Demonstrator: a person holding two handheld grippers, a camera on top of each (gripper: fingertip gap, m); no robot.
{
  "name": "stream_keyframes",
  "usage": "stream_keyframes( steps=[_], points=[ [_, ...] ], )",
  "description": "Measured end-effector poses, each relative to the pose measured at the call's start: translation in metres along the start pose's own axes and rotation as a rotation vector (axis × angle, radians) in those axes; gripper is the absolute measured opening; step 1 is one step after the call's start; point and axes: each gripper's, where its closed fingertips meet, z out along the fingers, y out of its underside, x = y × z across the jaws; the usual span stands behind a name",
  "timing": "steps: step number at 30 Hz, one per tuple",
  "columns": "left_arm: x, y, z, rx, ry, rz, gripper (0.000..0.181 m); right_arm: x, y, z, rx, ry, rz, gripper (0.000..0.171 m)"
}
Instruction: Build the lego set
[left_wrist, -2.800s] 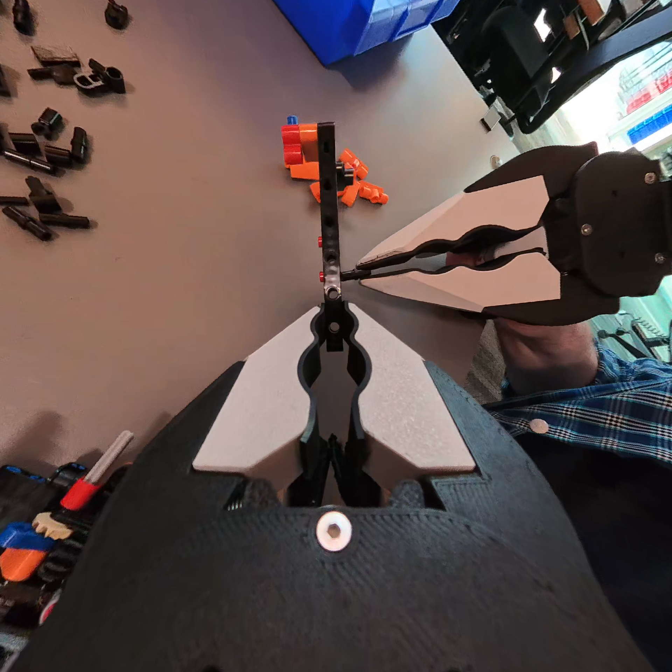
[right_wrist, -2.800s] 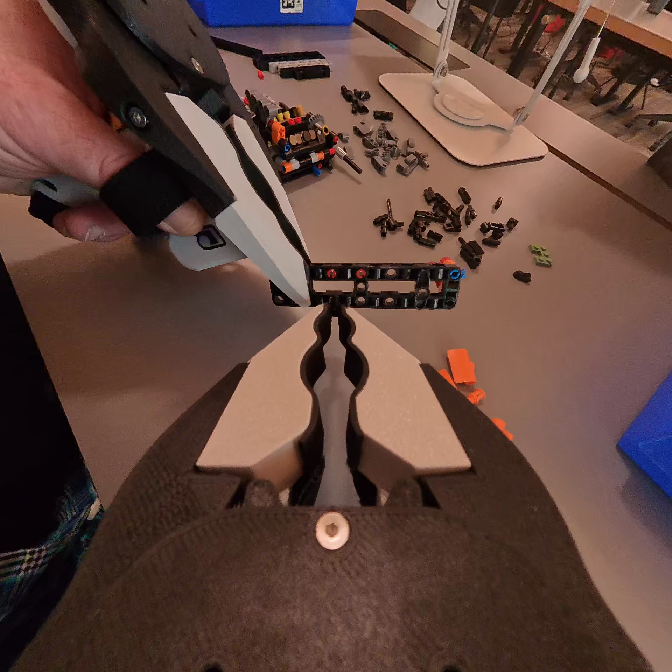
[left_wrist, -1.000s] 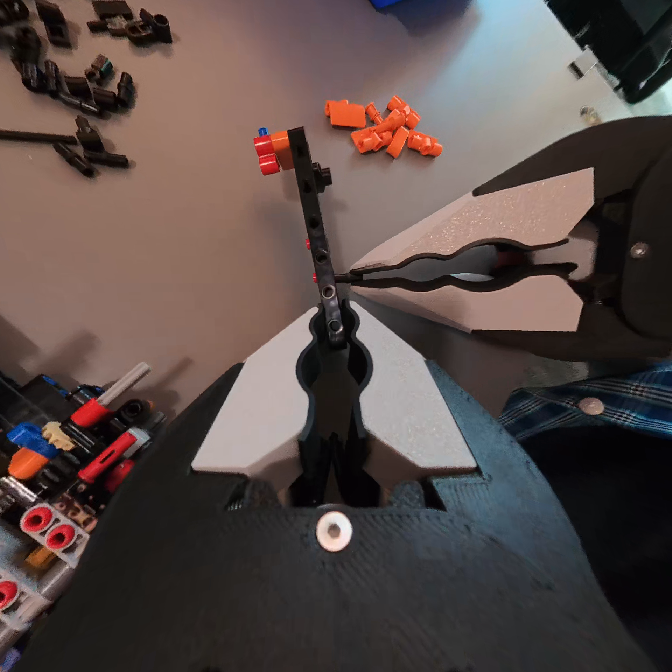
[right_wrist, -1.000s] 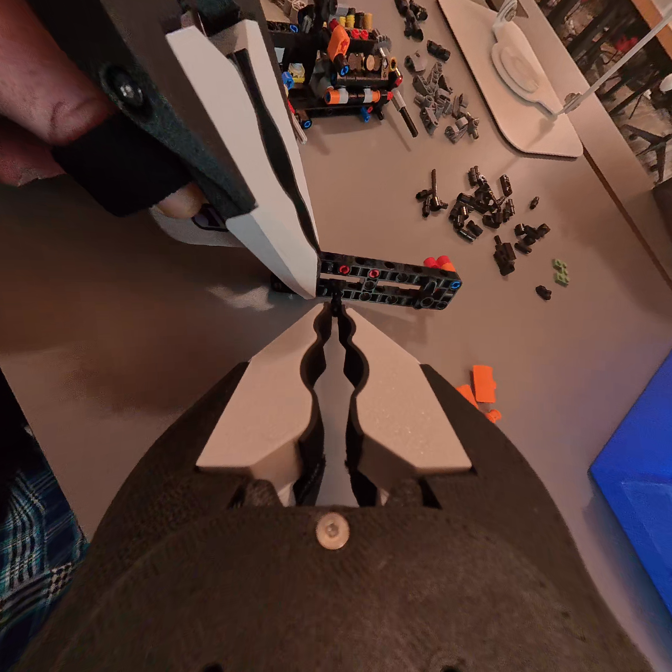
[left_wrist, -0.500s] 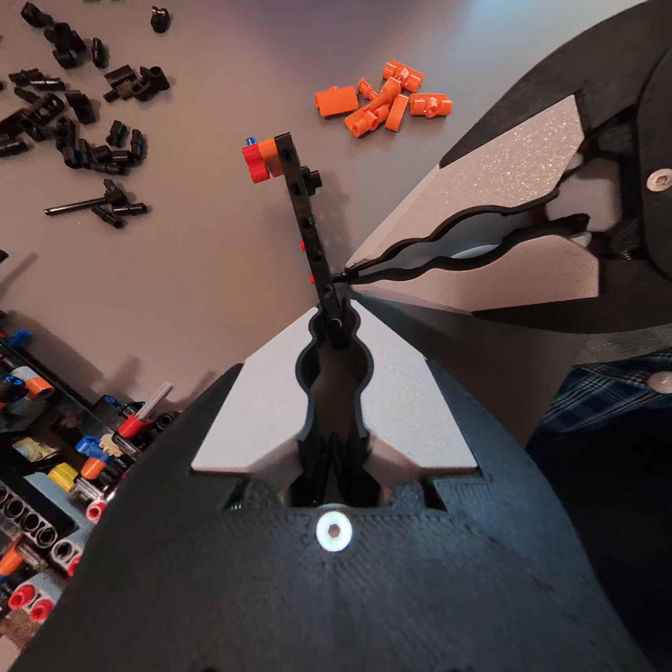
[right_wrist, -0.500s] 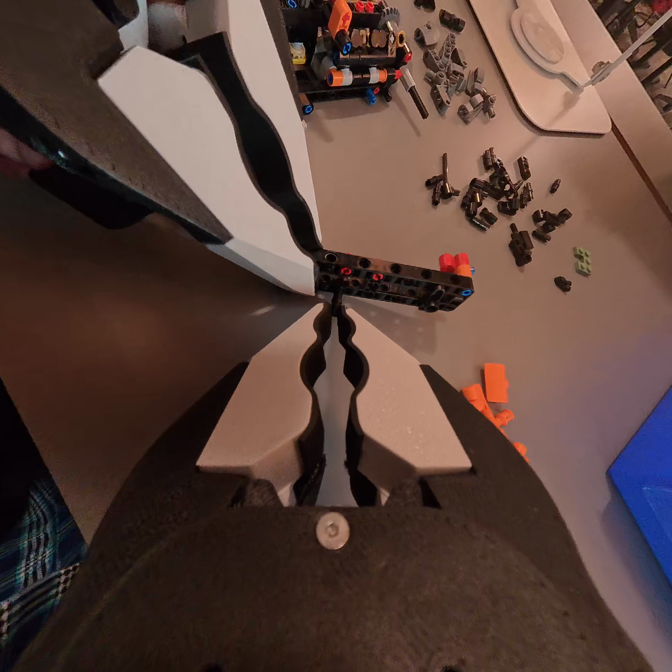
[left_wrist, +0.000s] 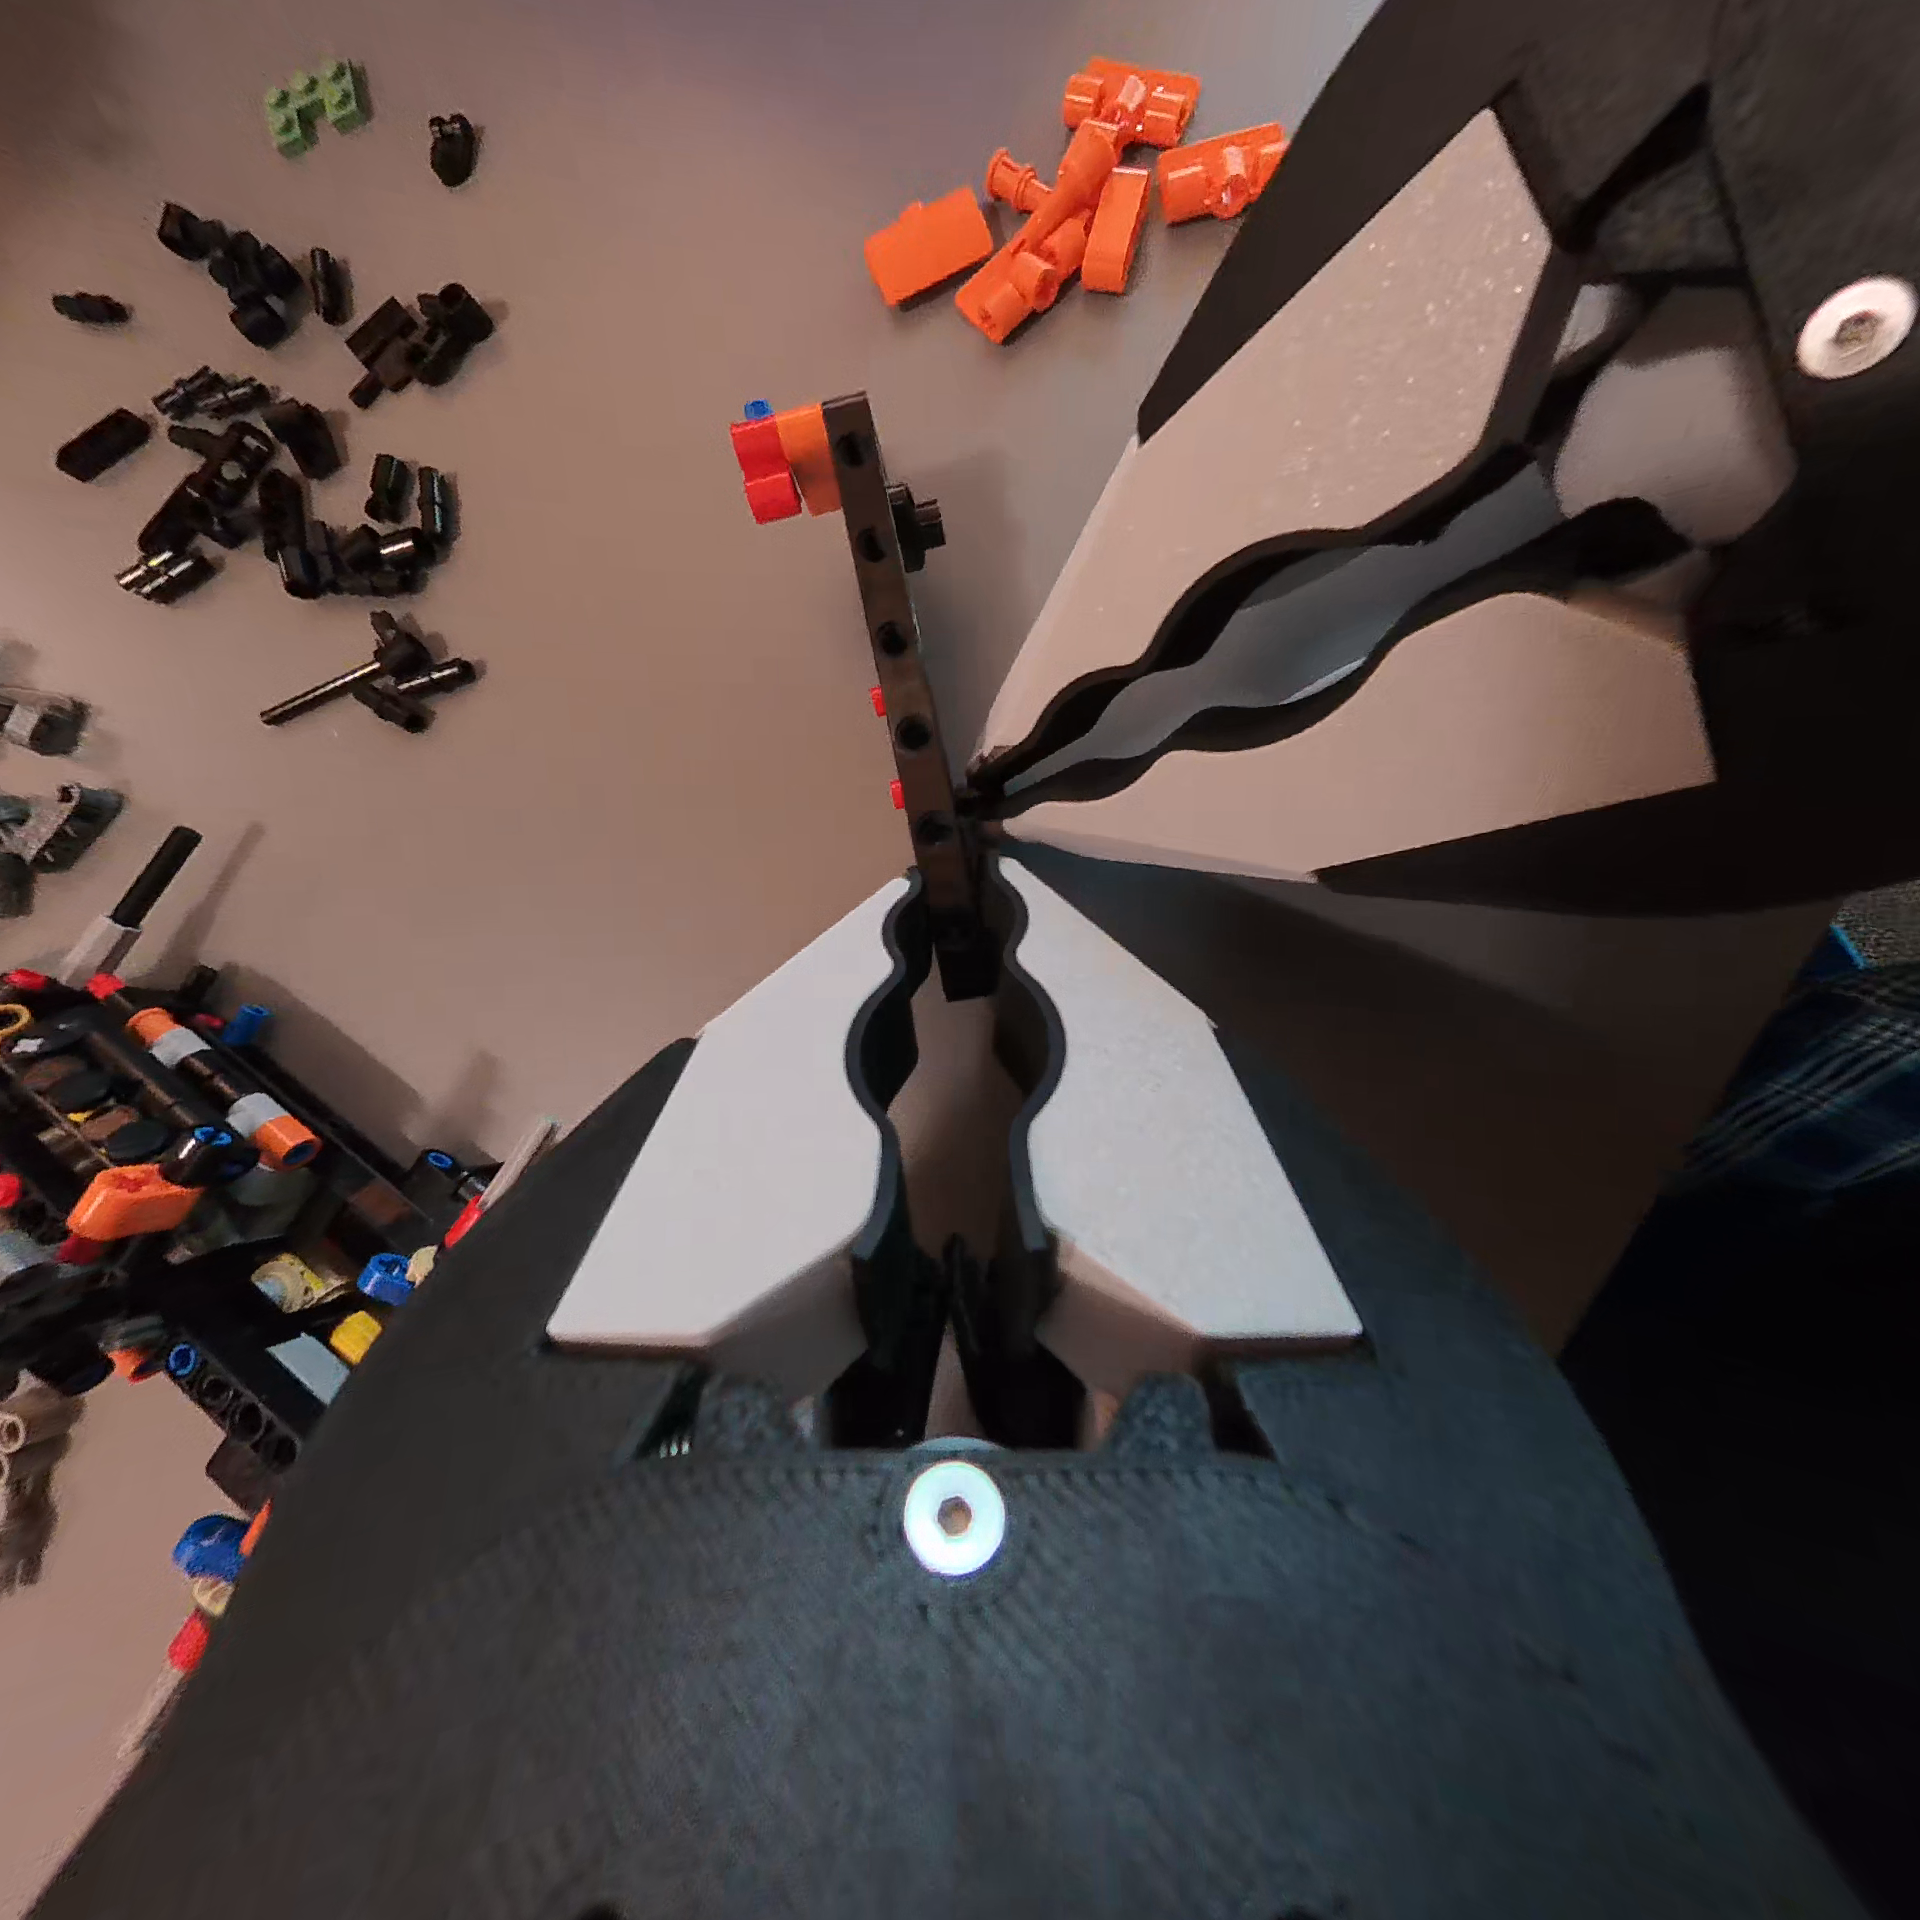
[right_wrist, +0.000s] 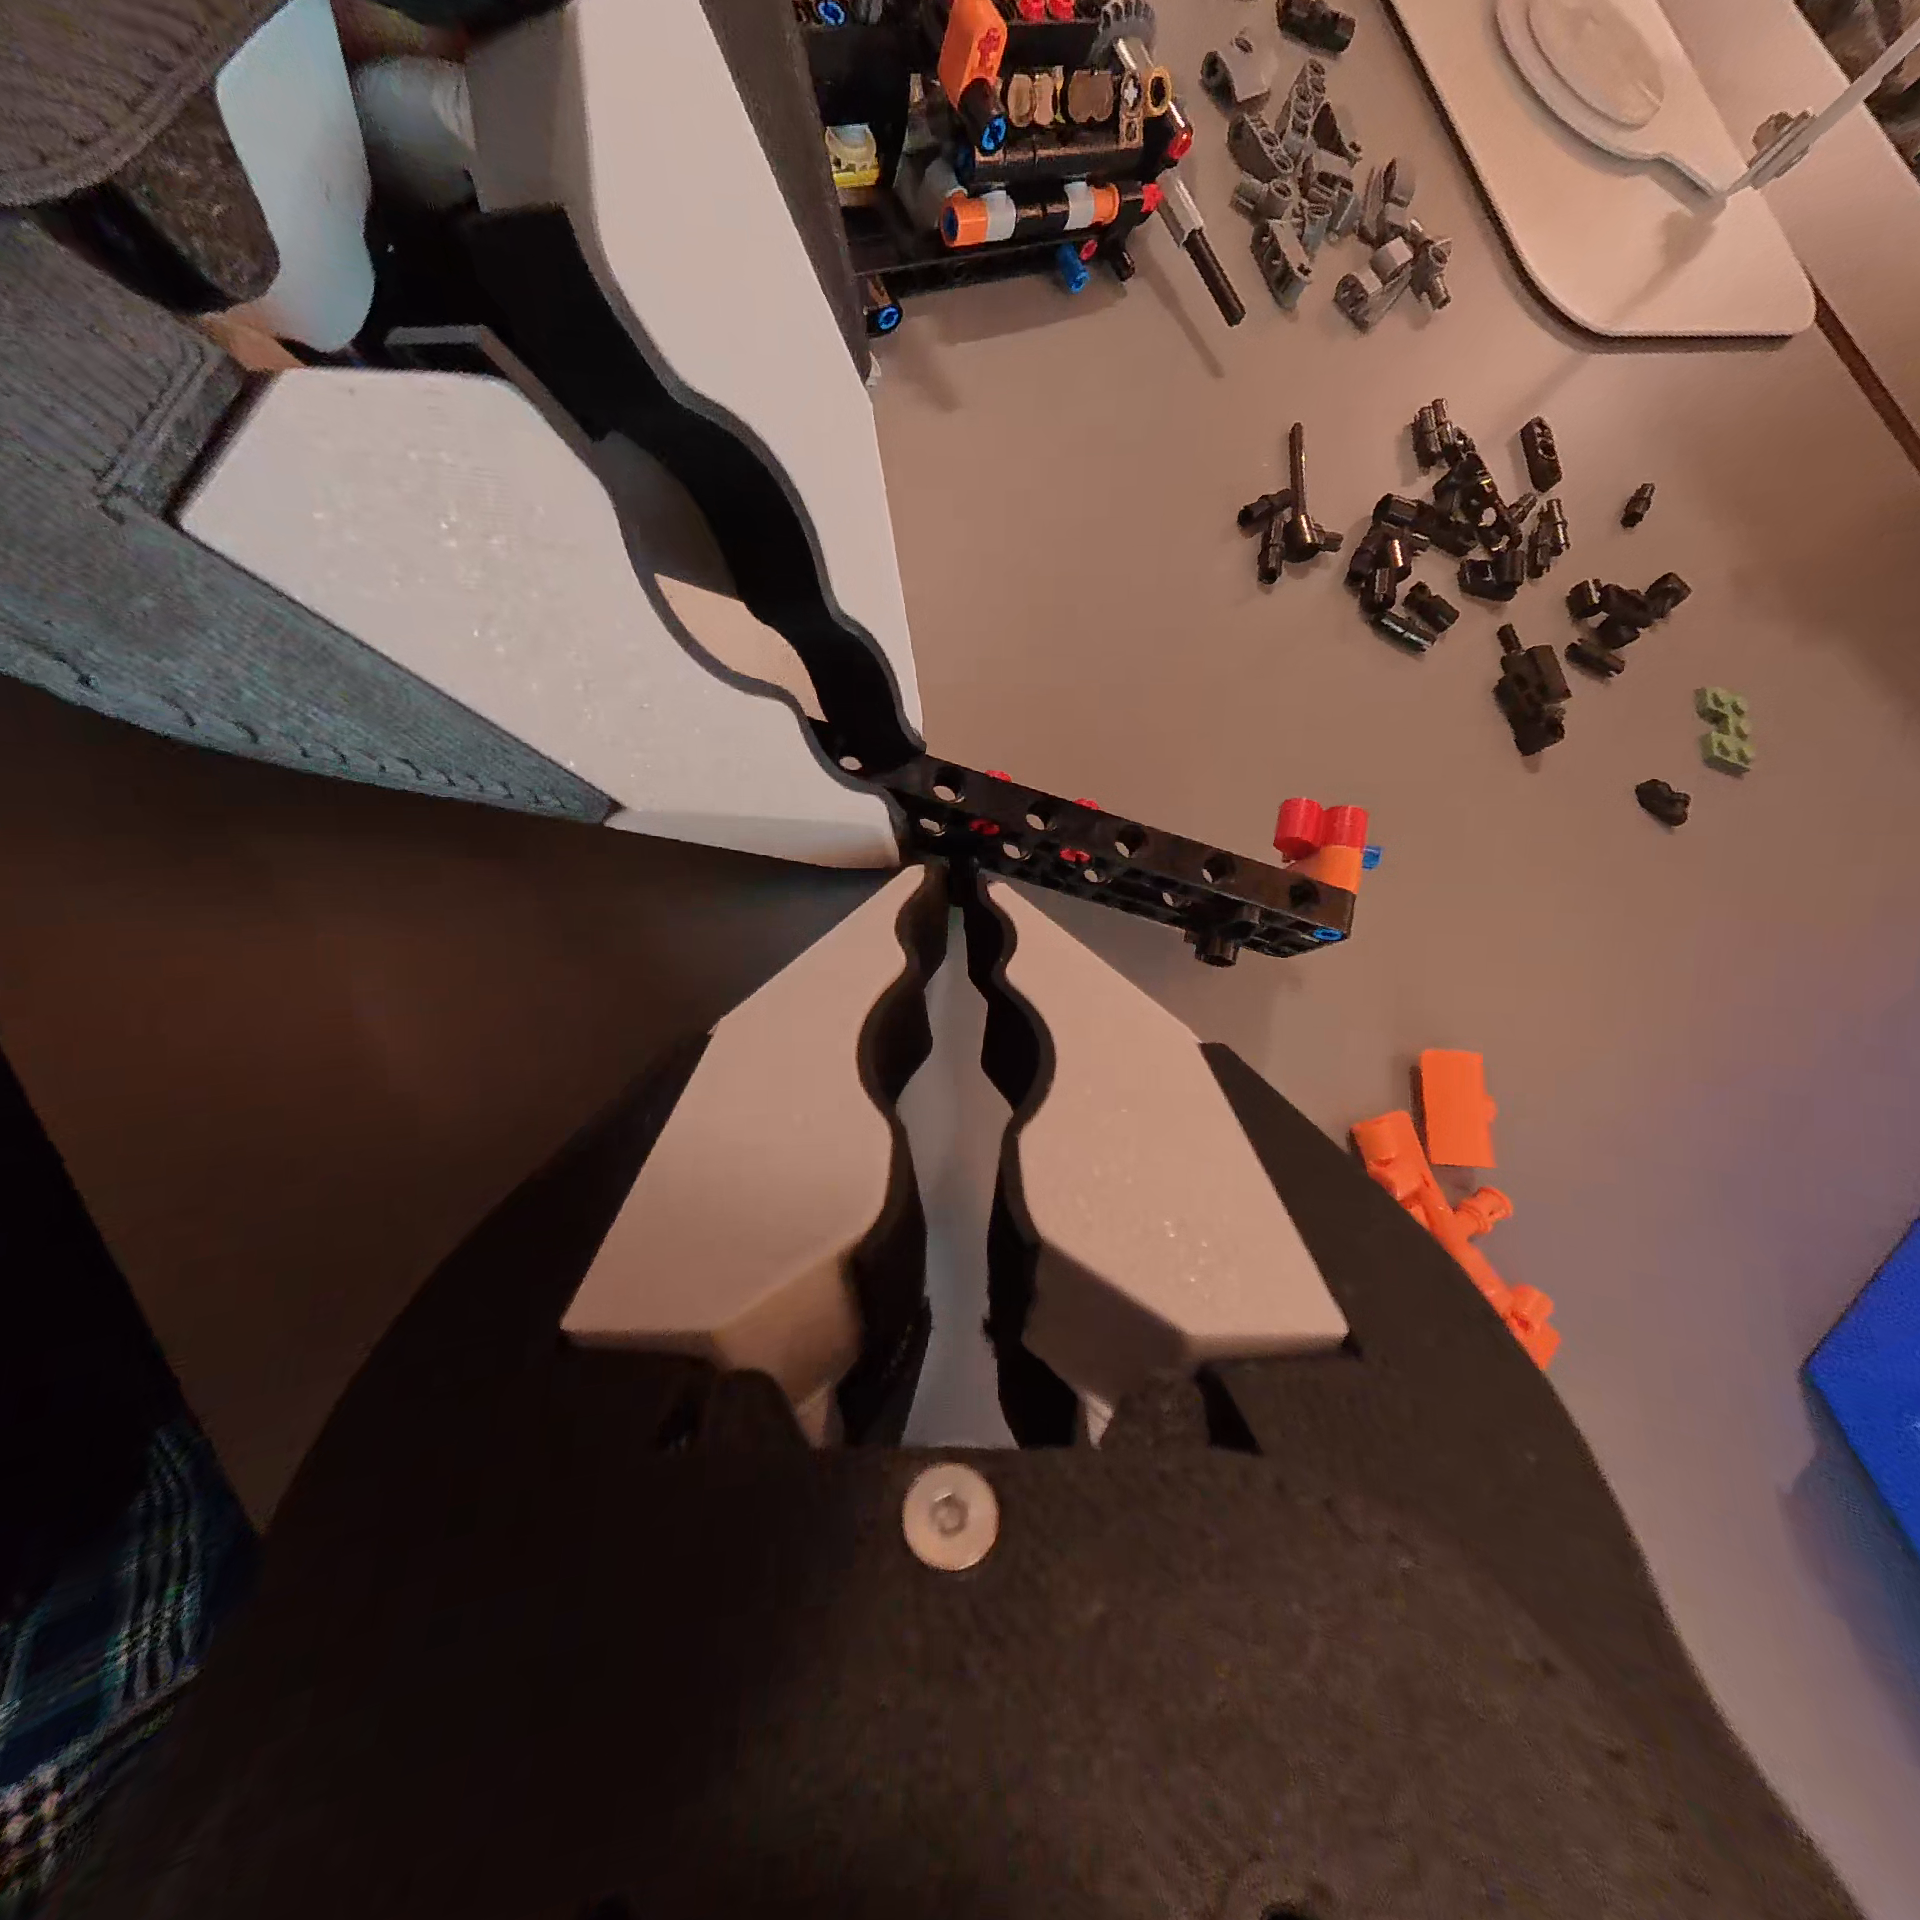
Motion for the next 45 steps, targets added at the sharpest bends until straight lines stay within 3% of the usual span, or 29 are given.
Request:
stream_keyframes(
  steps=[8,12,21,28,31,42,45],
  points=[
    [-0.002,0.002,-0.002,0.018,0.047,-0.077,0.008,-0.002,-0.005,0.000,0.033,-0.030,0.011,0.002],
    [-0.002,0.001,-0.002,0.024,0.078,-0.108,0.007,0.001,-0.004,-0.009,0.060,-0.057,0.066,0.016],
    [0.001,0.002,0.000,-0.004,0.121,-0.126,0.008,0.005,0.006,-0.029,0.102,-0.105,0.132,0.013],
    [0.001,0.006,-0.011,0.020,0.108,-0.093,0.035,0.004,0.007,-0.044,0.138,-0.121,0.139,0.014],
    [0.000,0.008,-0.021,0.057,0.096,-0.072,0.036,0.005,0.006,-0.049,0.155,-0.122,0.124,0.016],
    [-0.007,0.014,-0.055,0.214,0.057,-0.009,0.026,0.014,-0.031,-0.051,0.191,-0.084,-0.134,0.033],
    [-0.013,0.017,-0.065,0.247,0.054,-0.024,0.034,0.014,-0.040,-0.046,0.173,-0.097,-0.260,0.036]
  ],
)
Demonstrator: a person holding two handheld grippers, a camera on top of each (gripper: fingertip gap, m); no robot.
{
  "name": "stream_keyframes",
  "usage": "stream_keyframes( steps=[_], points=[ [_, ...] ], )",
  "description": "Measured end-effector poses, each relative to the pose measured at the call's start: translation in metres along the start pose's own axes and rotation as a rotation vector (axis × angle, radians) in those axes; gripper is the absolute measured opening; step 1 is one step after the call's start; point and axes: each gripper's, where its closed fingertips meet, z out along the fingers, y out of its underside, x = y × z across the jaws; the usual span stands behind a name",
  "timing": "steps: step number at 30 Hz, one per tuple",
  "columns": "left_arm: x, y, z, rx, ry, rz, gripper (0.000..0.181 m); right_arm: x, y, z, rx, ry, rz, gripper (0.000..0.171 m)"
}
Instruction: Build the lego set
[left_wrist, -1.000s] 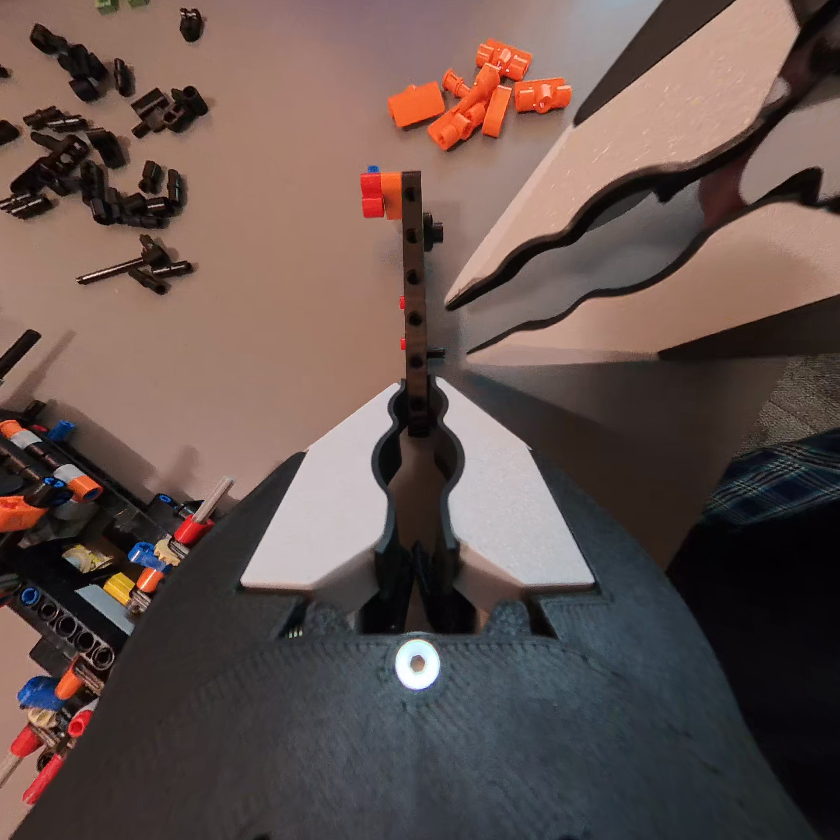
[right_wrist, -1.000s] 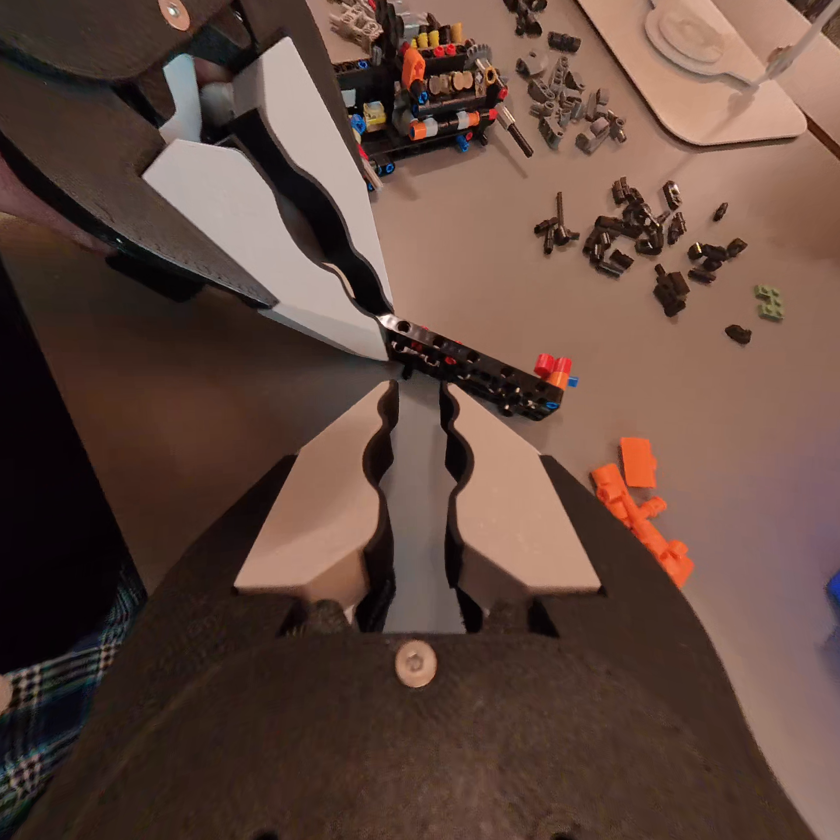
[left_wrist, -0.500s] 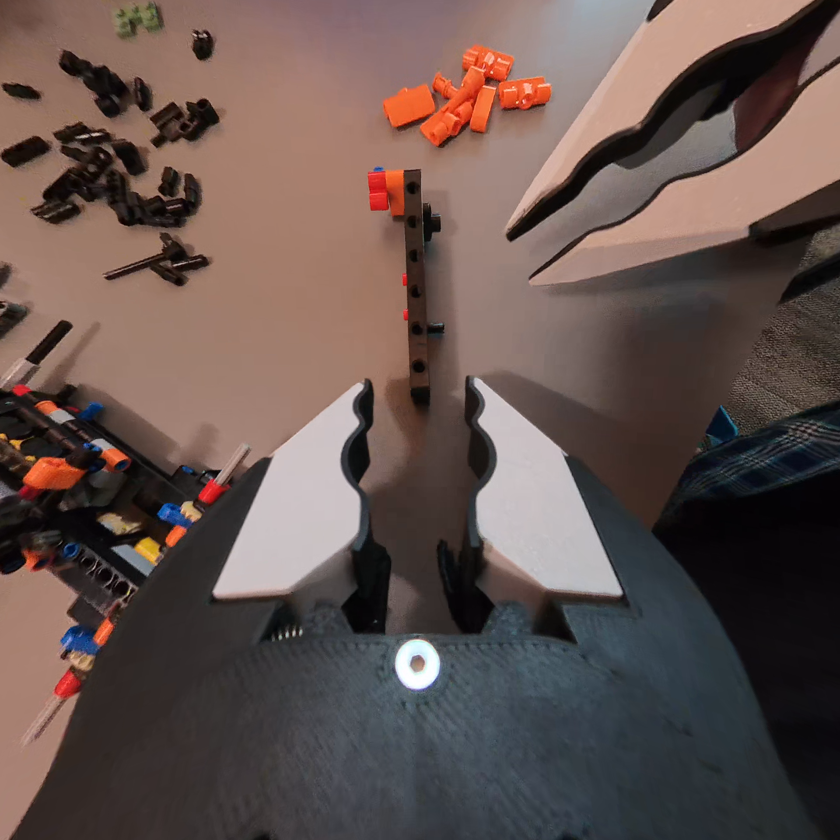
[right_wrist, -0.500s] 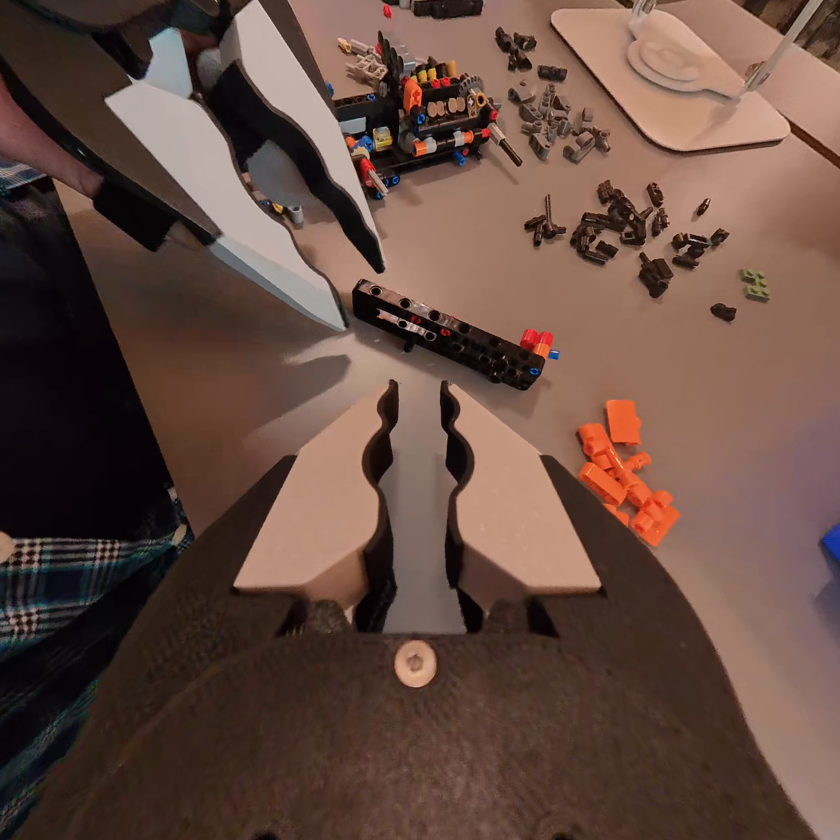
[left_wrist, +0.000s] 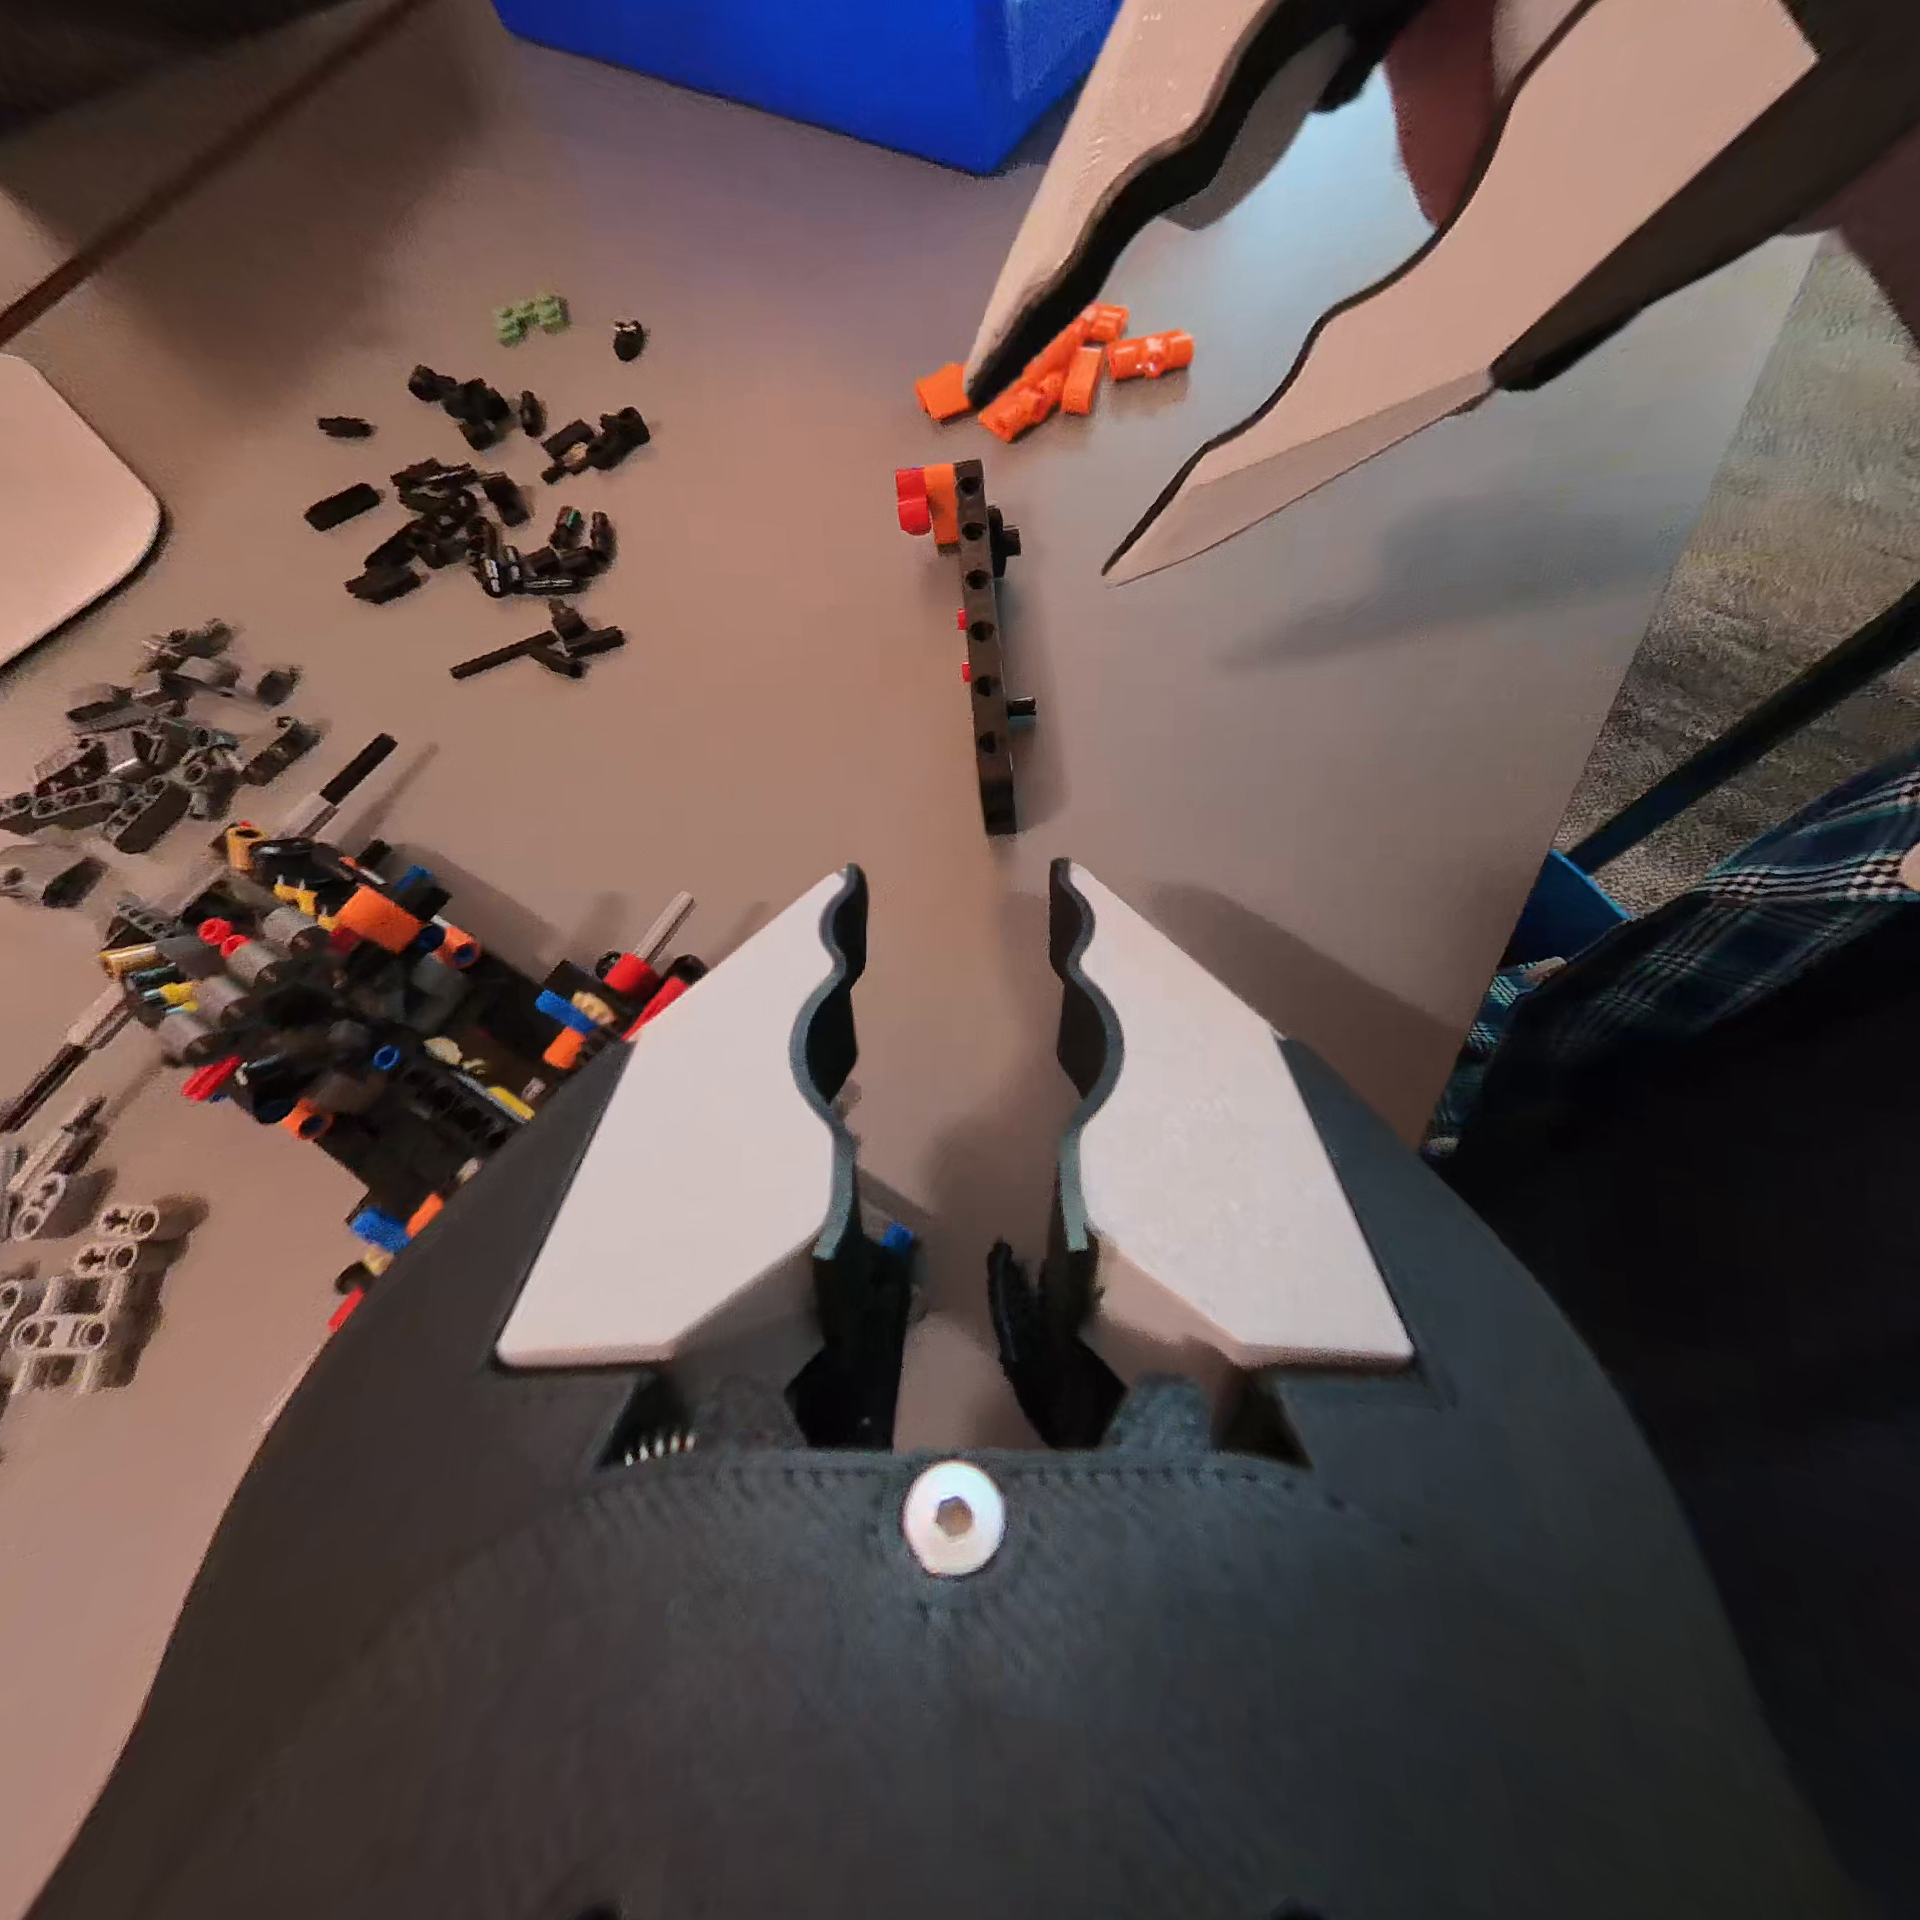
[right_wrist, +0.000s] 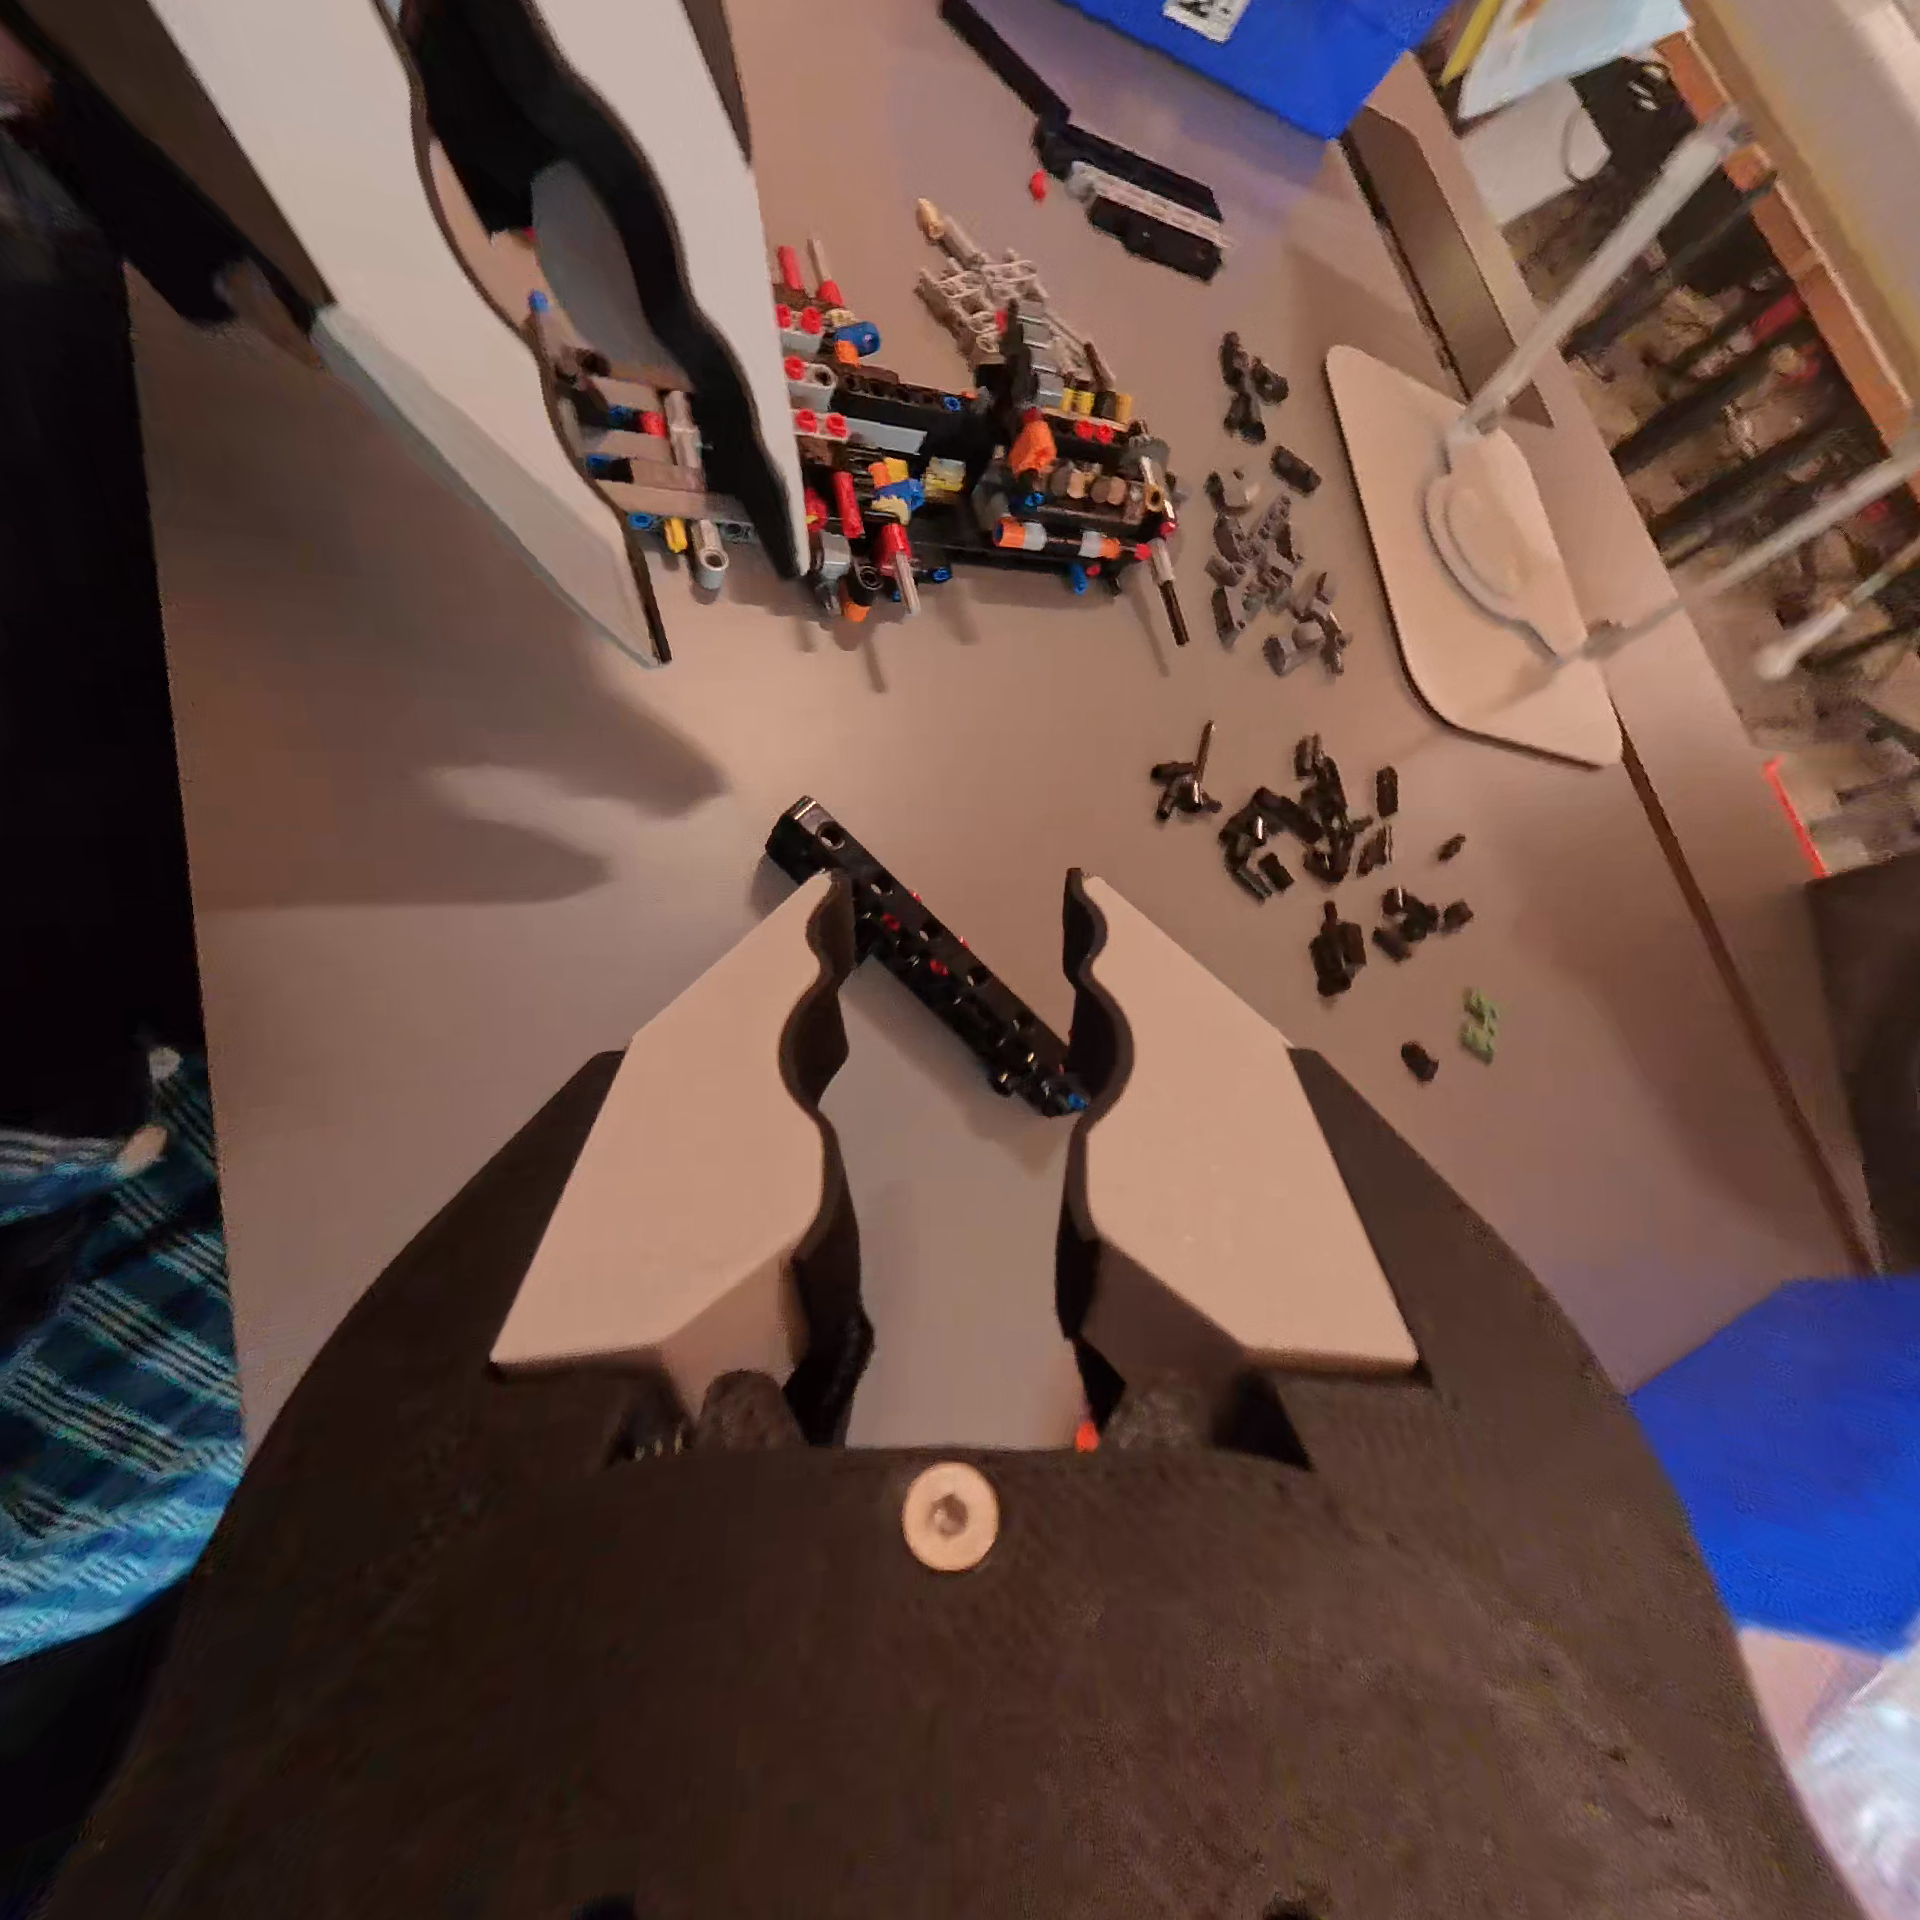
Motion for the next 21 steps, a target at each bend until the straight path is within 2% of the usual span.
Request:
stream_keyframes(
  steps=[6,13,21],
  points=[
    [-0.011,0.005,-0.015,0.032,-0.039,0.004,0.039,-0.013,0.007,0.023,-0.074,-0.184,-0.140,0.038],
    [-0.015,0.014,-0.022,0.036,-0.071,0.037,0.037,-0.023,0.021,0.040,-0.139,-0.302,-0.178,0.011],
    [-0.019,0.016,-0.022,0.036,-0.080,0.042,0.038,-0.030,0.008,0.049,-0.088,-0.414,-0.249,0.007]
  ],
)
